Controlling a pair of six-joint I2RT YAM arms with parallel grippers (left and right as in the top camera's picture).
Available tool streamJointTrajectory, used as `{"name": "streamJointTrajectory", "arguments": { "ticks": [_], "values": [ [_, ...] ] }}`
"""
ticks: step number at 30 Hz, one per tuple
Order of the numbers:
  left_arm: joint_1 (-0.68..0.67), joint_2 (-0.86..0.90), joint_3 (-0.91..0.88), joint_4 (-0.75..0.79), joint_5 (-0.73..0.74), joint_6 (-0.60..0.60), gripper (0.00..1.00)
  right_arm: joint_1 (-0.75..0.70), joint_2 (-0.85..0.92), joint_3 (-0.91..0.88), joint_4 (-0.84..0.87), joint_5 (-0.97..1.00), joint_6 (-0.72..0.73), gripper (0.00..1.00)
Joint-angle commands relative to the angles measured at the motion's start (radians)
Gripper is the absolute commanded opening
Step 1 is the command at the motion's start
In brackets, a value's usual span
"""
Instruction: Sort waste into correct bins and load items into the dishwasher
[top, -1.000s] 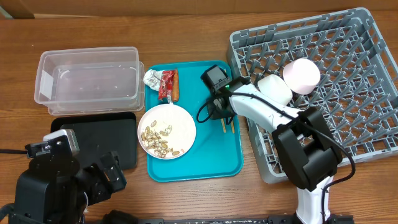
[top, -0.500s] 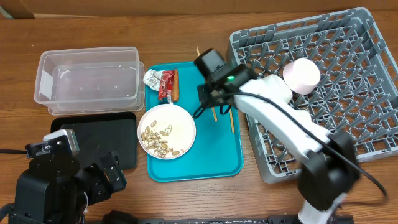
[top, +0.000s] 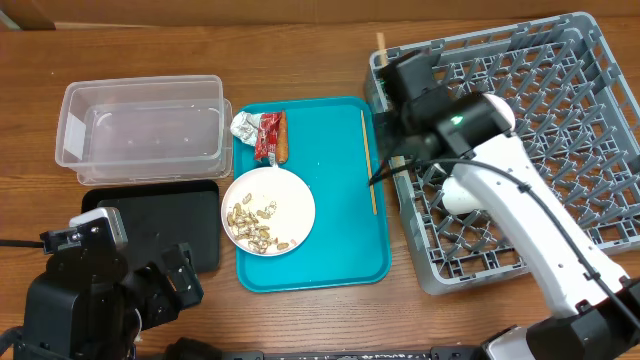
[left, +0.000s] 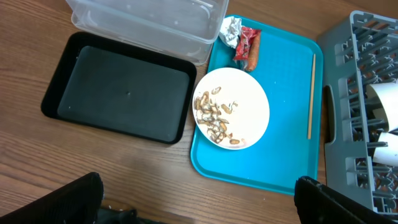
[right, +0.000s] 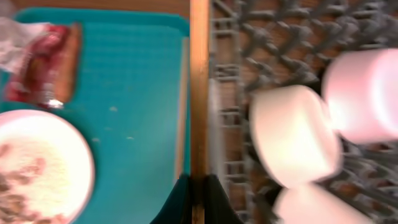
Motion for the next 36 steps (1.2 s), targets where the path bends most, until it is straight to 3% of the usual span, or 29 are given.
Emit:
{"name": "streamJointTrajectory", "arguments": {
  "ticks": [1,7,16,19,27,31,36],
  "values": [
    [0.002,-0.001,0.01,0.002,-0.021,-0.012,1.0,-0.051,-0.012,0.004,-0.03,0.04,-0.079,0.04],
    [0.002,-0.002,0.01,0.002,-0.021,-0.012,1.0,-0.073,-0.012,-0.034,-0.052,-0.095,-0.188,0.04],
    [0.002,-0.002,0.01,0.002,-0.021,-0.012,1.0,-0.073,-0.01,-0.233,0.064,0.016,-0.186,0.04],
    [0.002,-0.002,0.01,0.002,-0.021,-0.012,1.0,-0.071,-0.01,-0.241,0.079,0.019,-0.186,0.27],
    [0.002,-0.002,0.01,0.002,-0.021,-0.012,1.0,-0.011,-0.027,-0.179,0.061,0.04,-0.133,0.28],
    [0.002,-0.001,0.01,0.002,-0.021,-0.012,1.0,0.077,-0.055,-0.149,0.108,-0.05,-0.124,0.29],
    [0.002,-0.002,0.01,0.002,-0.021,-0.012,1.0,0.181,-0.028,-0.153,0.181,-0.069,0.05,0.36]
  ]
}}
